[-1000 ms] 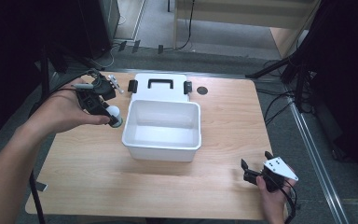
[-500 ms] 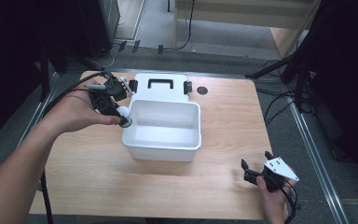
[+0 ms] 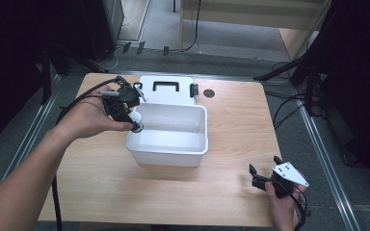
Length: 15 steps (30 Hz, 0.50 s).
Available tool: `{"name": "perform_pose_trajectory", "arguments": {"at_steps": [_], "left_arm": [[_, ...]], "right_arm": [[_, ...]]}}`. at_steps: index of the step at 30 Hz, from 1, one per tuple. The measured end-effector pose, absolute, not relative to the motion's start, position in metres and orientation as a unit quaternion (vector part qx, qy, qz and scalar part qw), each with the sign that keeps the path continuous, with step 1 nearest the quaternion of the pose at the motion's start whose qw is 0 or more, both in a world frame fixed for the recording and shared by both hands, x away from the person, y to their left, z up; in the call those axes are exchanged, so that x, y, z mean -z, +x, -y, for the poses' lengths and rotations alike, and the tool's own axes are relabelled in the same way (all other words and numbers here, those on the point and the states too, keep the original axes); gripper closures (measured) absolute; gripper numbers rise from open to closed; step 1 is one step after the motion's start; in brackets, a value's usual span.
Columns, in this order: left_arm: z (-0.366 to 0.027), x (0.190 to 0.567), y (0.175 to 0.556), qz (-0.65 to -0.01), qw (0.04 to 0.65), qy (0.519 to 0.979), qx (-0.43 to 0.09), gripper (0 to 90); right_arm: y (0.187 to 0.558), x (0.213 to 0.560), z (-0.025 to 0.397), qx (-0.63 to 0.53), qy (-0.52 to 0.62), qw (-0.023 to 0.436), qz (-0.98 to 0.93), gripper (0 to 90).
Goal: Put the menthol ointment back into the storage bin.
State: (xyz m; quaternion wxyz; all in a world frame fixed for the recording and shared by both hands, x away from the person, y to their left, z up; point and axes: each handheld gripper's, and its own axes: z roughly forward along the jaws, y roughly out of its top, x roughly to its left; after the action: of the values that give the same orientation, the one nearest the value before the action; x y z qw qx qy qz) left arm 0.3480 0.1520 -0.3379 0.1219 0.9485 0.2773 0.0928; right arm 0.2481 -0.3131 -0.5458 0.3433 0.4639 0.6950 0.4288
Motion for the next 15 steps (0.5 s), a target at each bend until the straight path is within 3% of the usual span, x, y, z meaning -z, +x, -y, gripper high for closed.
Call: {"name": "perform_pose_trajectory", "arguments": {"at_steps": [15], "left_arm": [[-0.139,0.366,0.352,-0.263,0.104,0.955,-0.084,51.9]], "right_arm": [[0.248,0.546,0.313,-0.43,0.463,0.344,-0.695,5.6]]}}
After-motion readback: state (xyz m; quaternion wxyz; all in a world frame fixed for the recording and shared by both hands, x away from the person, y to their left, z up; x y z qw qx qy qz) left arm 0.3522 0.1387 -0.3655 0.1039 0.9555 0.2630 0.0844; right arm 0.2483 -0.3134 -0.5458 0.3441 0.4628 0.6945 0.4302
